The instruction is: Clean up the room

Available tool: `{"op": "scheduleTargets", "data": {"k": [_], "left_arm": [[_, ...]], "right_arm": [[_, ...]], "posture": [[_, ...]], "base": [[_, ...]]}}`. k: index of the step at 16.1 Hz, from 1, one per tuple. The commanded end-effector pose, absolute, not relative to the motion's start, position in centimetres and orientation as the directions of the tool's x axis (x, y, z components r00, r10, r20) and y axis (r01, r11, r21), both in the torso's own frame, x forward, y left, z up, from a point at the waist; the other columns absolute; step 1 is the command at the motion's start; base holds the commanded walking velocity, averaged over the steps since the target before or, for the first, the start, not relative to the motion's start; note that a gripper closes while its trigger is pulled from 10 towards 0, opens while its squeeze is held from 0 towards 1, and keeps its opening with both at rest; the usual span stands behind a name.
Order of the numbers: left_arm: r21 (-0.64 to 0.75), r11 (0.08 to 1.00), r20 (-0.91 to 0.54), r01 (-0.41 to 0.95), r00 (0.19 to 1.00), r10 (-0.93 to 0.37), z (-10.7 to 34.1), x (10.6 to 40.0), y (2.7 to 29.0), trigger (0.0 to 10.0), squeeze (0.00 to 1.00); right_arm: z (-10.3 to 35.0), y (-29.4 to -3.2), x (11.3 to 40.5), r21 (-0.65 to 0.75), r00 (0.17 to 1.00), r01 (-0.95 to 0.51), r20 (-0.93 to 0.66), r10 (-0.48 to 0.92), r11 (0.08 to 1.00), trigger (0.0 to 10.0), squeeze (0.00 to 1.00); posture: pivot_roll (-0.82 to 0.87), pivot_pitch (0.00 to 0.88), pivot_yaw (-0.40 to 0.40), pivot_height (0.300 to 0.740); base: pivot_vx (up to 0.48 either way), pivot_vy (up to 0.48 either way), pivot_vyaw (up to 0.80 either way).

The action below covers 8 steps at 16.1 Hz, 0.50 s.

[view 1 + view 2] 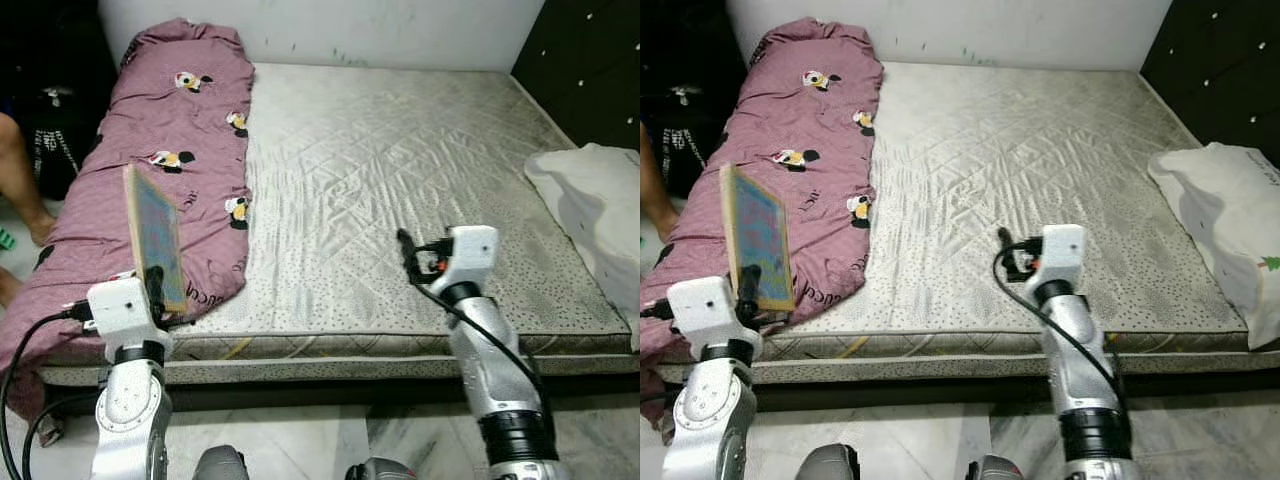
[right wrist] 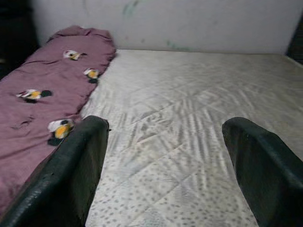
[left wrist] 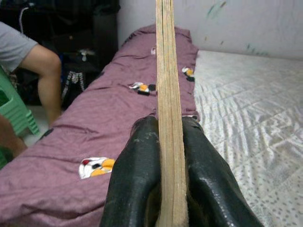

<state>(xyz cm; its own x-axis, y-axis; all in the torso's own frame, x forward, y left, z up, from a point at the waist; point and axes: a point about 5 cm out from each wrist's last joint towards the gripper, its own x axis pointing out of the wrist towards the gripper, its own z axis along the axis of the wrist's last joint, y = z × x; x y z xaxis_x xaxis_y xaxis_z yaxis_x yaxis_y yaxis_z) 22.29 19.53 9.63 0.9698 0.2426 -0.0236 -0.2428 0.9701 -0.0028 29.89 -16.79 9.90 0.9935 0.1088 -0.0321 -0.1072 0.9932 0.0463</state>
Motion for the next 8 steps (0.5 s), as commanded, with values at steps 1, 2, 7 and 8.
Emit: {"op": "scheduleTargets", "data": {"k": [1,2,7,8], "left_arm": [[-0.007,0.976,0.043,-0.216,0.976,0.216,11.2,23.0,19.2,10.0,0.00],[-0.006,0.977,0.052,-0.212,0.976,0.212,11.4,23.2,19.1,10.0,0.00],[-0.020,0.978,0.083,-0.206,0.975,0.207,12.2,23.6,19.0,10.0,0.00],[-0.023,0.981,0.086,-0.192,0.977,0.193,12.2,23.6,19.0,10.0,0.00]], "right_arm": [[10.2,-16.7,29.8,0.038,0.992,-0.121,-0.020,0.122,0.992,10.0,0.00],[10.1,-16.6,29.8,0.037,0.991,-0.129,-0.020,0.130,0.991,10.0,0.00],[10.1,-15.9,30.1,0.043,0.989,-0.143,-0.025,0.144,0.989,10.0,0.00],[10.1,-15.8,30.0,0.043,0.989,-0.145,-0.027,0.146,0.988,10.0,0.00]], "posture": [[-0.01,0.053,-0.028,0.740],[-0.01,0.052,-0.029,0.740],[-0.01,0.052,-0.026,0.740],[-0.01,0.055,-0.026,0.740]], "base": [[0.000,0.000,0.00],[0.000,0.000,0.00],[0.000,0.000,0.00],[0.000,0.000,0.00]]}}
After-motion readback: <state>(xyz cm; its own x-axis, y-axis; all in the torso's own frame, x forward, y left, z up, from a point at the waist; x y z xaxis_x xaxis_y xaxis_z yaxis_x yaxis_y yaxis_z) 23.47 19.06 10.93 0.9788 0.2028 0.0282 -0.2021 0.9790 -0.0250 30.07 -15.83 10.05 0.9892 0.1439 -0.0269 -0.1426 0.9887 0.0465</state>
